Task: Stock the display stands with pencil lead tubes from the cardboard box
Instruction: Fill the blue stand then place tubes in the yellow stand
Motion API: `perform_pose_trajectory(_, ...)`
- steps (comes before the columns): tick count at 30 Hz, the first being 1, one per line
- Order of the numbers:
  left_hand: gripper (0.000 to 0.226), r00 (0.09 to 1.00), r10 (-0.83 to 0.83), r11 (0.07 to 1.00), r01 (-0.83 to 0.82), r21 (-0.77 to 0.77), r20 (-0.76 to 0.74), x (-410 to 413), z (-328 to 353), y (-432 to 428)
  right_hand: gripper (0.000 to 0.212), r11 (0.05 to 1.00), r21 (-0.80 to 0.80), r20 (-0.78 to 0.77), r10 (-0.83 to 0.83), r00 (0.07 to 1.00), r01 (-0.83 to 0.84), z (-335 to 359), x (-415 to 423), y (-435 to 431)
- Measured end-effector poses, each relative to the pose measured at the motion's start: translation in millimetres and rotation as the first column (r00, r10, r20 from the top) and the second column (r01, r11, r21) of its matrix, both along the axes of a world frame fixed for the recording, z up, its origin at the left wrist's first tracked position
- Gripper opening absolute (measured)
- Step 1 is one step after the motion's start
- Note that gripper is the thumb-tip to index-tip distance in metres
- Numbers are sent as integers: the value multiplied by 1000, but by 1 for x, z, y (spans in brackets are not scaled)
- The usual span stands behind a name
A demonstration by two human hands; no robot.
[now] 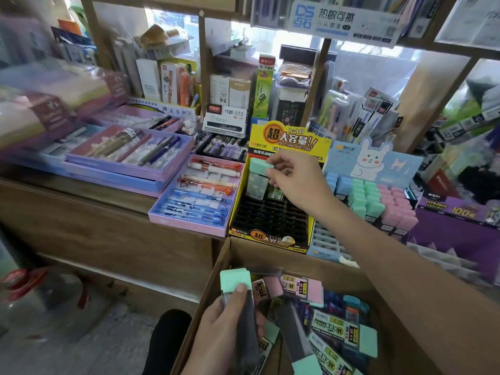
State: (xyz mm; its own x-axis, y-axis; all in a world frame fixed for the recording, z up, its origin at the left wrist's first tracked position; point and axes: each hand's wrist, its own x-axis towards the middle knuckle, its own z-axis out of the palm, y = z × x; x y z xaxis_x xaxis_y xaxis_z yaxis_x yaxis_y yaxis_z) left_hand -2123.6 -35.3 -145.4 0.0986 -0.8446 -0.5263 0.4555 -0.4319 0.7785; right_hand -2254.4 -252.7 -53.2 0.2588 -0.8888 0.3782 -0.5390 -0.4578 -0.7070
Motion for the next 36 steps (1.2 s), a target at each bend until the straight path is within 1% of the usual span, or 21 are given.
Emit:
perform_pose_trajectory(4, 41, 1000, -3, 1000, 3, 2, -2, 0, -2, 0, 23, 1000, -5, -34, 21, 999, -21, -2, 0, 2)
perform_pose_trajectory(7, 39, 1000, -6, 1000, 6, 27, -12, 2, -3, 0, 18, 997, -68, -136, 33, 990, -42, -5, 1, 1)
perform_pose_trajectory(11, 39, 999, -16, 995, 20, 97, -42, 3, -10, -7, 28, 982, -186, -284, -27, 958, -28, -8, 6, -4)
perform_pose_trajectory(15, 39, 998, -15, 990, 23, 140, -56, 5, -13, -11, 35, 982, -189, -347, -48, 937, -19, -10, 7, -4)
perform_pose_trajectory(18, 37, 998, -19, 989, 27, 147, -55, 6, -15, -10, 39, 986, -167, -358, -47, 933, -14, -6, 6, 2)
perform_pose_trajectory(19, 36, 998, -26, 990, 33, 136, -51, 6, -16, -9, 41, 988, -157, -341, -43, 939, -12, -5, 5, 6)
perform_pose_trajectory(21, 33, 998, -30, 995, 36, 98, -57, 6, -17, -8, 38, 992, -128, -242, -32, 970, 1, -5, 4, 20)
perform_pose_trajectory(23, 41, 995, -16, 998, 21, 56, -94, 6, -14, -6, 23, 998, -65, -104, -9, 995, 2, -6, 2, 39)
perform_pose_trajectory(24, 46, 993, -6, 999, 11, 42, -121, 6, -13, -5, 15, 1000, -8, -54, 13, 998, -14, -8, 0, 49)
perform_pose_trajectory(26, 42, 988, 4, 1000, -1, 19, -154, 6, -9, -4, 7, 989, 126, -5, 76, 997, -75, -14, -7, 70)
perform_pose_trajectory(29, 24, 990, -21, 999, 16, -36, -140, 3, -3, -4, 4, 938, 306, 14, 169, 986, -165, -28, -21, 99)
perform_pose_trajectory(31, 17, 992, -35, 998, 30, -48, -120, 0, -1, -3, 6, 897, 403, 45, 180, 983, -182, -40, -29, 115)
perform_pose_trajectory(32, 17, 993, -40, 998, 34, -56, -112, -1, 0, -3, 8, 875, 446, 65, 175, 982, -186, -45, -32, 121)
perform_pose_trajectory(34, 17, 994, -53, 996, 46, -79, -96, -3, 1, -2, 11, 813, 536, 164, 163, 973, -227, -56, -36, 129)
perform_pose_trajectory(36, 26, 993, -85, 994, 78, -82, -87, -5, 4, -1, 12, 763, 589, 266, 130, 955, -268, -64, -39, 133)
